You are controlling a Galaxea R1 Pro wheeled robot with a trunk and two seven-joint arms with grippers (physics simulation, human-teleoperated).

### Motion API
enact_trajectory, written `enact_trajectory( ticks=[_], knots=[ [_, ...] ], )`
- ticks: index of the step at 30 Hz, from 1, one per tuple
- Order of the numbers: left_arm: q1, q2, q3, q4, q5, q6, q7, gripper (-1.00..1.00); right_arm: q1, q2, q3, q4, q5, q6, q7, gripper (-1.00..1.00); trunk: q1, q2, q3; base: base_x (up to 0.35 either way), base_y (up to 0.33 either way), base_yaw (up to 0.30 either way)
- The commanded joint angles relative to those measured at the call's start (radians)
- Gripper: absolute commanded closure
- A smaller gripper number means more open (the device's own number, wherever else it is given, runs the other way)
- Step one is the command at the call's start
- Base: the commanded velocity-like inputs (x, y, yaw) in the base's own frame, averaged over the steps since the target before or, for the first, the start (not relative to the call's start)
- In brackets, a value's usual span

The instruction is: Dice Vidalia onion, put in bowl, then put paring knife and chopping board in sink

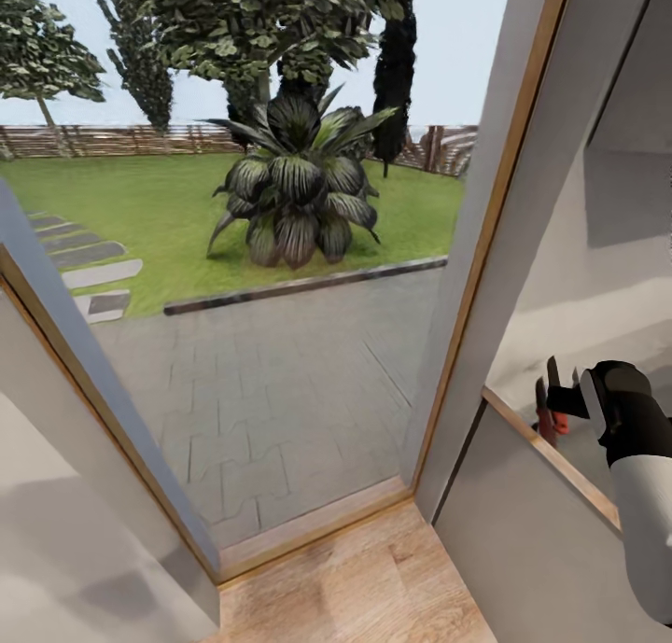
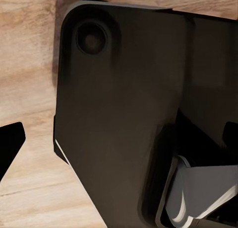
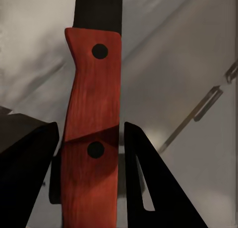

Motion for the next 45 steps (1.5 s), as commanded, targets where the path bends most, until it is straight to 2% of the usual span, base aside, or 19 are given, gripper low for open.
enact_trajectory(
  ticks=[1, 11, 27, 41, 45],
  knots=[
    [0.0, -0.001, 0.005, -0.002, 0.0, -0.001, -0.001, -1.0, -0.001, 0.0, -0.001, -0.001, 0.005, 0.004, 0.002, 1.0, 0.0, -0.001, 0.001, 0.0, 0.0, 0.0],
    [0.0, 0.0, 0.005, -0.002, 0.0, -0.001, -0.001, -1.0, -0.001, 0.0, -0.001, -0.001, 0.005, 0.004, 0.002, 1.0, 0.0, -0.001, 0.017, -0.047, -0.005, 0.0],
    [0.0, -0.001, 0.006, -0.002, 0.001, -0.001, -0.001, -1.0, -0.001, 0.0, -0.002, -0.001, 0.005, 0.004, 0.002, 1.0, 0.0, -0.001, 0.042, -0.263, -0.054, 0.0],
    [0.0, -0.001, 0.007, -0.002, 0.001, 0.0, -0.001, -1.0, -0.001, 0.0, 0.002, -0.009, 0.002, 0.004, 0.004, 1.0, 0.0, -0.001, 0.046, -0.2, -0.001, 0.0],
    [0.0, -0.001, 0.007, -0.002, 0.0, 0.0, -0.001, -1.0, -0.001, 0.0, 0.004, -0.058, 0.001, 0.004, 0.007, 1.0, 0.0, -0.001, 0.046, -0.206, 0.0, 0.0]
  ],
)
